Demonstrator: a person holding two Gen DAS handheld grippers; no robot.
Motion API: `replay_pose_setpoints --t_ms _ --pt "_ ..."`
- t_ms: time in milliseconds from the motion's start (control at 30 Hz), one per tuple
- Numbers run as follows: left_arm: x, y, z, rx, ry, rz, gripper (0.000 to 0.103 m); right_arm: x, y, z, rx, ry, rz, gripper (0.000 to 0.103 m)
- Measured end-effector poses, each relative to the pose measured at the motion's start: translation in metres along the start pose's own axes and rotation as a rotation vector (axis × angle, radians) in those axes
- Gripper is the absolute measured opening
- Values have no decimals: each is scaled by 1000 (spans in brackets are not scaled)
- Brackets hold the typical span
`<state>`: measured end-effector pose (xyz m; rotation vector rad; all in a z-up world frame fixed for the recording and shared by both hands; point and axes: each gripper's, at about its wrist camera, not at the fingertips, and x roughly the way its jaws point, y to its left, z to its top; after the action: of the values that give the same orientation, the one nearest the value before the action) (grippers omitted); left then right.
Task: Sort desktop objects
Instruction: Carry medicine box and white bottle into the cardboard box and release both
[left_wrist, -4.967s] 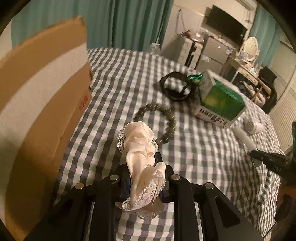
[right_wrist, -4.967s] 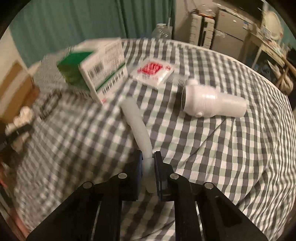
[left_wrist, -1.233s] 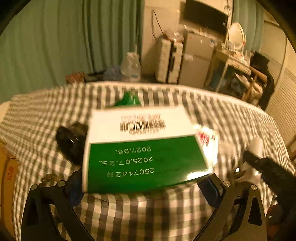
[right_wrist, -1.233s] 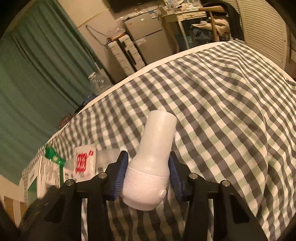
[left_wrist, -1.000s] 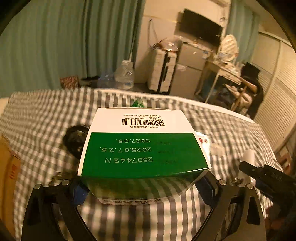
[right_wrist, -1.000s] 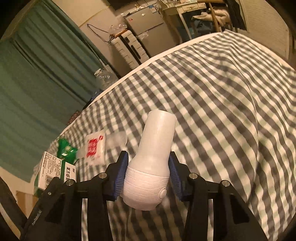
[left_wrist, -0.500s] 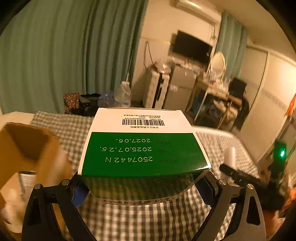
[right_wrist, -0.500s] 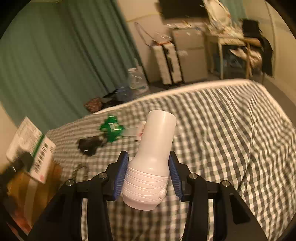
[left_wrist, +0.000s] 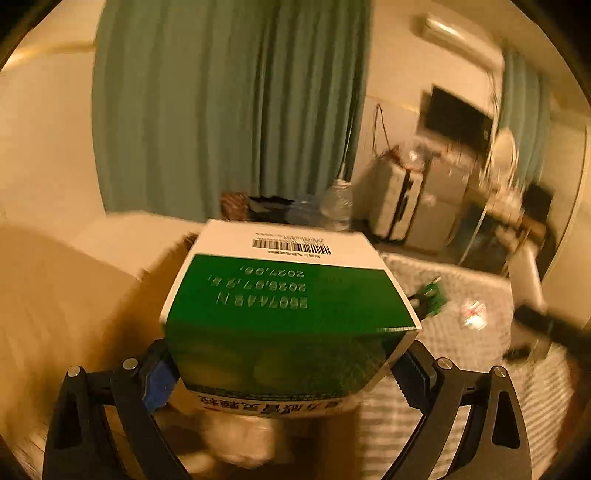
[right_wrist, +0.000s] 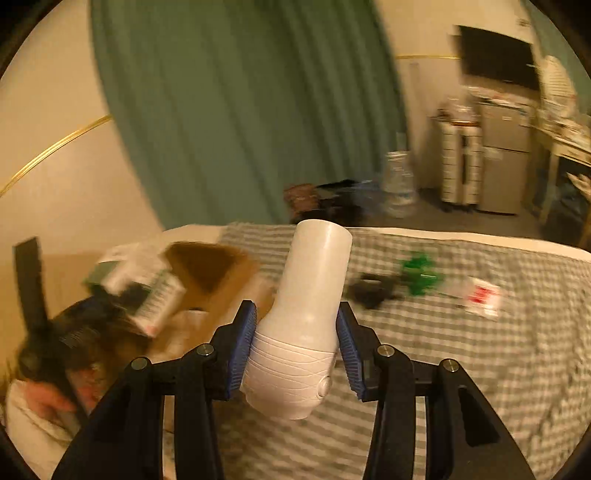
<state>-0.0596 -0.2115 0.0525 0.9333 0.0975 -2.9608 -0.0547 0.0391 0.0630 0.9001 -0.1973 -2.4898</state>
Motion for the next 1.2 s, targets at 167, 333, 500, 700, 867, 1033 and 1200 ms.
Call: replay_pose_setpoints --t_ms 167,333,500,700,867,1033,1200 --pt "12 3 -6 18 22 -63 98 49 66 18 -34 28 85 44" --pt "29 14 -17 10 88 13 98 86 88 27 -46 54 75 44" --pt "40 33 -28 -57 171 54 100 101 78 39 23 60 76 89" --pt "25 38 -26 -67 155 36 103 47 28 40 24 -33 7 90" --pt "-1 3 -12 -50 79 -108 103 -11 -51 11 7 -30 -221 90" --pt "-15 -53 -9 -13 59 -168 103 -56 -130 -14 84 -17 -380 91" --pt "-5 -107 -34 49 80 -191 103 -68 -175 -12 200 -69 -399 91"
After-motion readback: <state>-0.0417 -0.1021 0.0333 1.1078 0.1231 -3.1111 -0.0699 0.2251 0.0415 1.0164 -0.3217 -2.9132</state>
